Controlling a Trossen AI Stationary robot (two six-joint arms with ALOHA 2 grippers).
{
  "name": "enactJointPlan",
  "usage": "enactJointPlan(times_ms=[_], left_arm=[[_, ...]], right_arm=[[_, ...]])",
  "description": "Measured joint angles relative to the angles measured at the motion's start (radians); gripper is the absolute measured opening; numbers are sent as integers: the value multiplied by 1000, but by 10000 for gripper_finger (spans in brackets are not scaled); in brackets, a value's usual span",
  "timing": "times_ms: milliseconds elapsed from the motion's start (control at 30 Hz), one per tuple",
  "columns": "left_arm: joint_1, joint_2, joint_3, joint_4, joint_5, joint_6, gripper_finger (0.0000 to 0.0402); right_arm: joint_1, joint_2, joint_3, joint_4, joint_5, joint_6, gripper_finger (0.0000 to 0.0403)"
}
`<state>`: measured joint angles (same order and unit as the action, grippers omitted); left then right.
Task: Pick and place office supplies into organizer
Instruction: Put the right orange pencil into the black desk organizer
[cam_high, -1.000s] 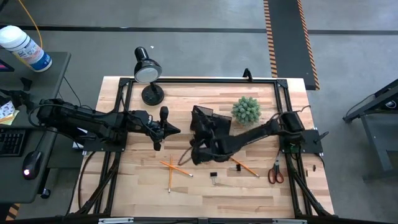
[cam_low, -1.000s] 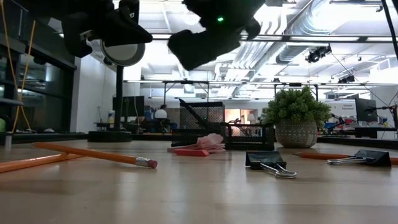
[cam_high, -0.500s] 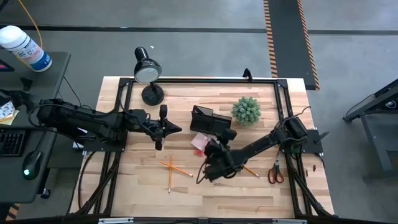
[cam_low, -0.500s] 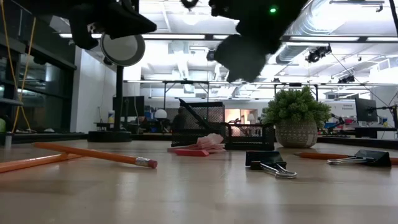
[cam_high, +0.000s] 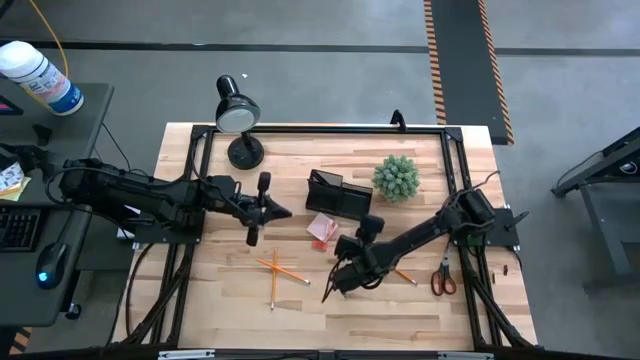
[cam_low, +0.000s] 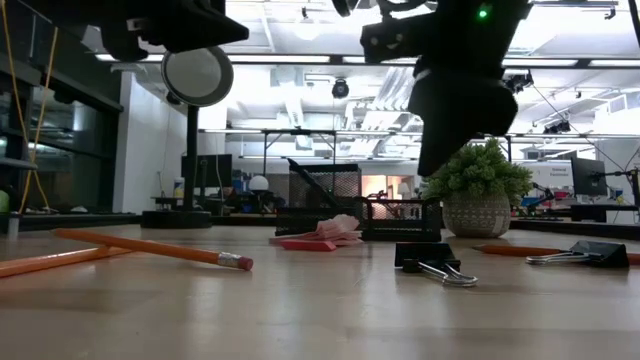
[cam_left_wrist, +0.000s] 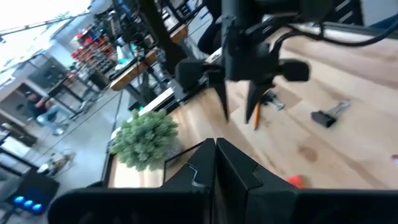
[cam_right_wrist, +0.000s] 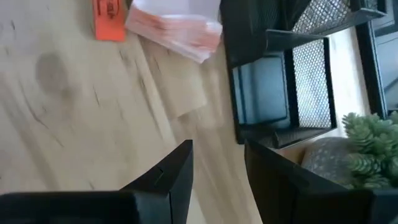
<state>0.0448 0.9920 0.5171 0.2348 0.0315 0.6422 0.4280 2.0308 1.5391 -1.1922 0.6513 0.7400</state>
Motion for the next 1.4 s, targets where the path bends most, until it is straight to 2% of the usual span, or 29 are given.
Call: enactJointPlan(times_ms=[133,233,400,567,700,900,1000,1133,1300,1400], left_arm=[[0,0,0,9,60,4,3],[0,0,0,19,103,3,3],[0,0,0,-36,145,-7,3],[0,0,0,-176,144,-59,3],[-3,0,0,-258,144,-114,3],[-62,0,-22,-269,135,-100,3],[-100,0,-36,-267,129,-99,3],[-157,1,-54,-271,39,-89,3],[-184,1,-53,-281,-81,-38,3],[-182,1,-44,-295,-90,3,3]], right_arm=[[18,0,0,-42,112,-34,138],[54,-2,0,-149,159,15,138],[111,-4,0,-309,164,170,138],[171,-4,0,-314,145,200,138],[204,-4,0,-324,168,247,138],[222,-4,0,-328,174,316,138],[216,-4,0,-321,150,321,138],[200,-4,0,-323,71,341,138],[164,-5,0,-370,-120,357,137],[125,-21,0,-375,-265,339,137]])
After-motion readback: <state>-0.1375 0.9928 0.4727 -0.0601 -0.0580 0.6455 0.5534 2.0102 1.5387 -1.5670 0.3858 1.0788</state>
